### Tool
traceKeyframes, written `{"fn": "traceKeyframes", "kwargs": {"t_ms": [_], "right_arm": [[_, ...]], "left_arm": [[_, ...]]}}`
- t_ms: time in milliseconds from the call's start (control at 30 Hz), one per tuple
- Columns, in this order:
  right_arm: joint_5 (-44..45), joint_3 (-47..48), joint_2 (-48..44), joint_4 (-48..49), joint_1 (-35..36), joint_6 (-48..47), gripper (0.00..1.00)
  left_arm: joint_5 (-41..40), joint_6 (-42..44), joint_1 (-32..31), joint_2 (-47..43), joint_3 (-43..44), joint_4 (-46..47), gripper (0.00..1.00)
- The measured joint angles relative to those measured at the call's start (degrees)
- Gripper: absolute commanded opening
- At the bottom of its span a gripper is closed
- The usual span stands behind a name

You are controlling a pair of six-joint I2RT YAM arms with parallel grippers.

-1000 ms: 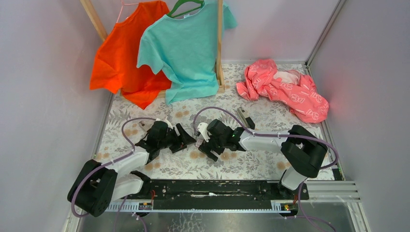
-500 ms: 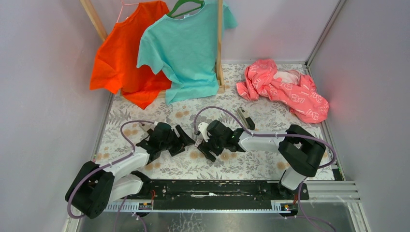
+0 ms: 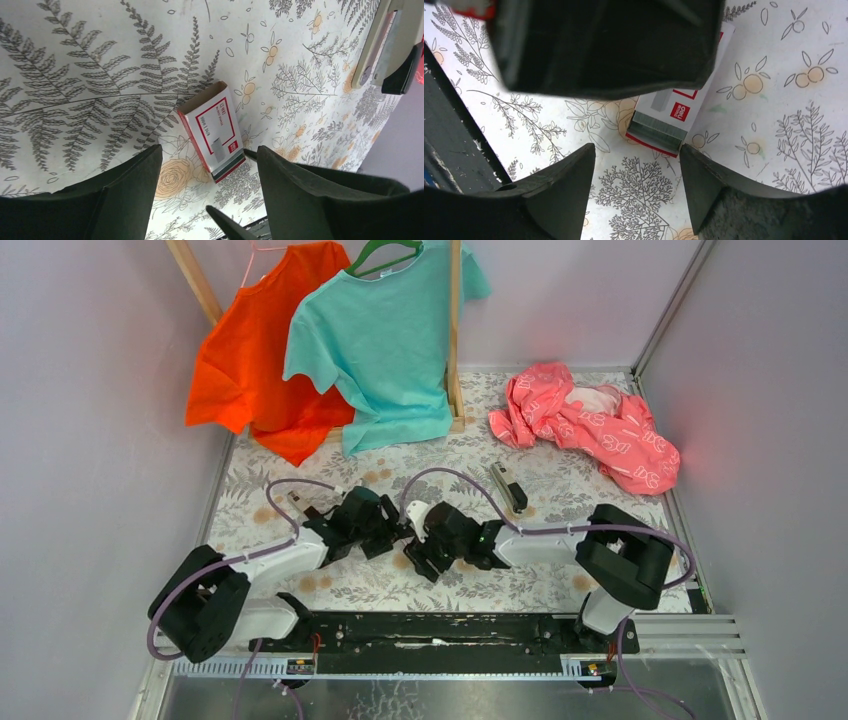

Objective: Load the staples into the stapler

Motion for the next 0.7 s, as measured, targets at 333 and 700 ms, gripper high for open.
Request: {"fn": "traceKeyframes", "kwargs": {"t_ms": [333, 700], "right_arm": [[9.09, -12.04, -9.92, 5.97, 1.68, 5.16, 0.74], [14.99, -15.74, -14.16, 9.79, 1.68, 6.38, 0.75]], "left_arm": [[-8.81, -2.36, -5.79, 5.90, 7.41, -7.76, 0.76], [-16.39, -3.67, -10.67, 15.87, 18.25, -15.76, 0.72]]}}
